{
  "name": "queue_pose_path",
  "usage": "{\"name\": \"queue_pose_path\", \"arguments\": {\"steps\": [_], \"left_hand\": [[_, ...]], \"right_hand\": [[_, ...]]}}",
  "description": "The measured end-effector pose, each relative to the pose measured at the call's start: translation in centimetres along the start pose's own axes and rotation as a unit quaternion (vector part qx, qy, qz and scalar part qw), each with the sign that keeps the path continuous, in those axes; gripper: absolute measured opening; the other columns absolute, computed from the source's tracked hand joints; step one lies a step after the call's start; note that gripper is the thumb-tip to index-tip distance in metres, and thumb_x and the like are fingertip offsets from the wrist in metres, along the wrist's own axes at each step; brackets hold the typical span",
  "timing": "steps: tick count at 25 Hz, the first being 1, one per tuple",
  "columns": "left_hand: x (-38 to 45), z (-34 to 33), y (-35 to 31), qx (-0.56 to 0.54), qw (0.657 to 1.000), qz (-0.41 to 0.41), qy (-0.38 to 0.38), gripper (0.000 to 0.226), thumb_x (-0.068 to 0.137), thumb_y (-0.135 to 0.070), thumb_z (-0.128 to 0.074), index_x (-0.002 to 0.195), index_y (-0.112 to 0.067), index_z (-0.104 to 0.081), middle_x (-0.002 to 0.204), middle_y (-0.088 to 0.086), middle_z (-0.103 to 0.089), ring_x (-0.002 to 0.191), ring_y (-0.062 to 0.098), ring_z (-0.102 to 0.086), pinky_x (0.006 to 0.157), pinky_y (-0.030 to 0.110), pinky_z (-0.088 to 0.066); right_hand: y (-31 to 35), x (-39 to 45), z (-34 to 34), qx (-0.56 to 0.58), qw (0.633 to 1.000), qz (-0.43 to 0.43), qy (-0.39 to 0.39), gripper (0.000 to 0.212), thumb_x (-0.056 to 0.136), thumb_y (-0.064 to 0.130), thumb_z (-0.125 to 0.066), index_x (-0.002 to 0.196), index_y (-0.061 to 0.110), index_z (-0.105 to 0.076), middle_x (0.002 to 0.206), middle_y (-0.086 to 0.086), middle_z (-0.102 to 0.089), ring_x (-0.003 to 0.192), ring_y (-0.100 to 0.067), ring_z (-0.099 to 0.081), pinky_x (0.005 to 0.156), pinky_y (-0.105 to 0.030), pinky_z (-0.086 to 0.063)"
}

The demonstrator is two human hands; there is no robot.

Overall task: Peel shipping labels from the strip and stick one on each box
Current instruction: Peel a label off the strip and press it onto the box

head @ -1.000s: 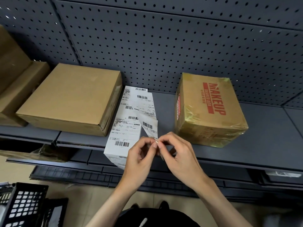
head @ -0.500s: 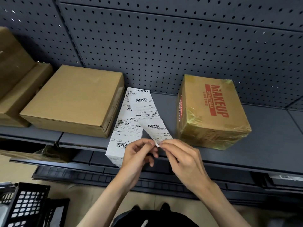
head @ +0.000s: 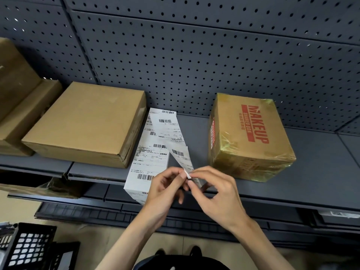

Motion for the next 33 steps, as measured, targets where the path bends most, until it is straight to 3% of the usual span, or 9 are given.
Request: {"name": "queue_pose_path", "arguments": {"steps": [4, 6, 8, 12, 22, 26, 30, 33], "left_hand": [[-0.1, -0.1, 0.1, 0.077, 0.996, -0.049, 0.000, 0.018, 0.096, -0.009, -0.056, 0.094, 0.008, -0.060, 0.065, 0.000, -0.057, 0.054, 0.007, -0.052, 0.040, 0.020, -0.041], [-0.2, -0.1, -0.1, 0.143, 0.986, -0.085, 0.004, 0.012, 0.099, -0.006, -0.054, 0.090, -0.005, -0.062, 0.070, 0.001, -0.055, 0.052, 0.005, -0.050, 0.042, 0.019, -0.041], [-0.3, -0.2, -0.4, 0.230, 0.964, -0.131, 0.005, 0.015, 0.099, -0.010, -0.056, 0.086, -0.015, -0.062, 0.075, -0.001, -0.054, 0.057, 0.008, -0.050, 0.052, 0.022, -0.042], [-0.5, -0.4, -0.8, 0.320, 0.928, -0.190, -0.007, 0.016, 0.096, -0.004, -0.060, 0.083, -0.013, -0.063, 0.078, 0.000, -0.058, 0.073, 0.016, -0.055, 0.067, 0.028, -0.045], [-0.1, 0.2, 0.2, 0.217, 0.969, -0.118, -0.015, 0.012, 0.088, -0.025, -0.064, 0.078, -0.020, -0.065, 0.069, -0.004, -0.057, 0.060, 0.009, -0.051, 0.055, 0.029, -0.042], [0.1, 0.3, 0.4, 0.129, 0.989, -0.075, -0.017, 0.010, 0.088, -0.012, -0.063, 0.079, -0.013, -0.066, 0.060, 0.000, -0.058, 0.048, 0.005, -0.050, 0.044, 0.017, -0.040], [0.1, 0.2, 0.4, 0.097, 0.993, -0.062, -0.002, 0.011, 0.088, -0.009, -0.061, 0.082, 0.000, -0.065, 0.060, 0.001, -0.059, 0.048, 0.006, -0.051, 0.044, 0.017, -0.040], [0.2, 0.4, 0.5, 0.113, 0.992, -0.057, 0.000, 0.010, 0.089, -0.011, -0.062, 0.079, -0.010, -0.066, 0.059, 0.000, -0.058, 0.047, 0.009, -0.049, 0.045, 0.019, -0.039]], "right_hand": [[-0.3, 1.1, 0.3, 0.024, 0.997, -0.069, 0.013, 0.008, 0.085, 0.004, -0.079, 0.087, 0.011, -0.080, 0.081, 0.006, -0.072, 0.072, -0.012, -0.070, 0.050, -0.033, -0.055], [-0.3, 1.3, 0.4, -0.015, 0.998, -0.050, 0.036, 0.002, 0.085, 0.009, -0.077, 0.086, 0.010, -0.079, 0.079, 0.004, -0.072, 0.068, -0.011, -0.068, 0.052, -0.032, -0.056], [-0.2, 1.3, 0.3, -0.082, 0.995, -0.020, 0.055, 0.011, 0.088, 0.019, -0.071, 0.087, 0.010, -0.077, 0.079, 0.003, -0.071, 0.065, -0.014, -0.067, 0.056, -0.035, -0.056], [0.0, 0.9, 0.0, -0.160, 0.985, 0.008, 0.071, 0.018, 0.092, 0.022, -0.062, 0.084, 0.009, -0.071, 0.078, 0.001, -0.066, 0.064, -0.021, -0.063, 0.059, -0.041, -0.055], [-0.2, 0.7, -0.2, -0.097, 0.994, -0.015, 0.045, 0.014, 0.091, 0.019, -0.063, 0.081, 0.009, -0.066, 0.078, 0.003, -0.062, 0.065, -0.017, -0.060, 0.056, -0.035, -0.051], [-0.1, 0.6, -0.2, -0.077, 0.996, 0.001, 0.037, 0.004, 0.091, 0.009, -0.068, 0.086, 0.009, -0.069, 0.084, 0.004, -0.065, 0.072, -0.014, -0.063, 0.060, -0.031, -0.052], [-0.3, 0.2, -0.2, -0.054, 0.998, 0.009, 0.017, 0.005, 0.090, 0.002, -0.072, 0.087, 0.006, -0.071, 0.085, 0.002, -0.067, 0.073, -0.014, -0.064, 0.062, -0.034, -0.053], [-0.4, 0.3, -0.4, -0.050, 0.999, -0.016, 0.012, 0.008, 0.089, 0.001, -0.070, 0.085, 0.008, -0.068, 0.082, 0.004, -0.064, 0.071, -0.014, -0.062, 0.060, -0.034, -0.051]]}}
Point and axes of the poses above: each hand's wrist, its own x-axis towards the middle knuckle, its own z-axis out of the back of the hand, y = z × x, the point moved 4 cm from there along x, towards the middle knuckle
